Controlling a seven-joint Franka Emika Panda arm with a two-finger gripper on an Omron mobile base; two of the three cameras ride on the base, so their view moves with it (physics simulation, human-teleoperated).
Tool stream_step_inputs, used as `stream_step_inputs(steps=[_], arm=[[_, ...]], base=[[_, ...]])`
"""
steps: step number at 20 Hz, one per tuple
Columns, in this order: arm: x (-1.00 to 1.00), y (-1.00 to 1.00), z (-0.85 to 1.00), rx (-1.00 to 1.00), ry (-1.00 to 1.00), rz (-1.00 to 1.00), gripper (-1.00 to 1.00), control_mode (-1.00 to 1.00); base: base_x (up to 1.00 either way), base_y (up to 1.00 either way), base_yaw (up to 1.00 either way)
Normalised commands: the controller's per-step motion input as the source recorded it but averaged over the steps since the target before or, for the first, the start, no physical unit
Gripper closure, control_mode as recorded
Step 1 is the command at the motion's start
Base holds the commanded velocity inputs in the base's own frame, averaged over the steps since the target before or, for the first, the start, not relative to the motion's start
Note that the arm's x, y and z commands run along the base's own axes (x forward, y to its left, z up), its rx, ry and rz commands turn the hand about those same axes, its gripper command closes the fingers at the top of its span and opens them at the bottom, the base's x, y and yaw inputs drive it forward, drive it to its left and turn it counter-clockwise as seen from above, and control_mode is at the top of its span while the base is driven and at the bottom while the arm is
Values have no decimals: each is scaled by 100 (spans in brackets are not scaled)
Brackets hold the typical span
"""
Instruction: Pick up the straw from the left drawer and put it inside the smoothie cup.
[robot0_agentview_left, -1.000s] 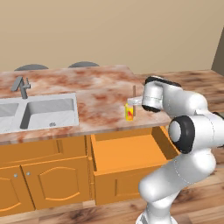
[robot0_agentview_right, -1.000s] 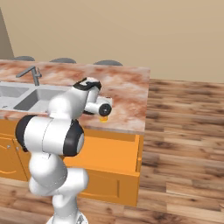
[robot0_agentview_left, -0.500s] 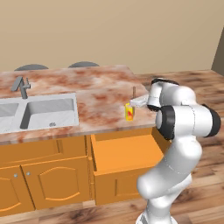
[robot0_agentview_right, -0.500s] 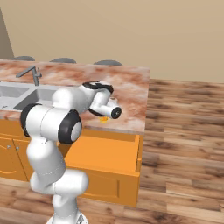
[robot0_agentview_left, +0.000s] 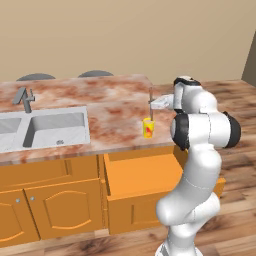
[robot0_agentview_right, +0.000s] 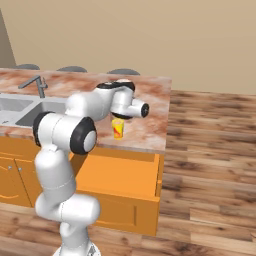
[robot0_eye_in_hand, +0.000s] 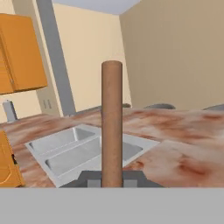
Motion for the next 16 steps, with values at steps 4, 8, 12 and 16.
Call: stream_step_inputs(steps=[4,8,12,16], arm=[[48,0,-1,0,-2,12,100,-100],[40,0,-13,0,-10,11,100,-100],[23,0,-32,0,-20,8,100,-100],[14,0,-39,0,-20,6,100,-100]], base=[[0,0,0],[0,0,0],[0,0,0],[0,0,0]])
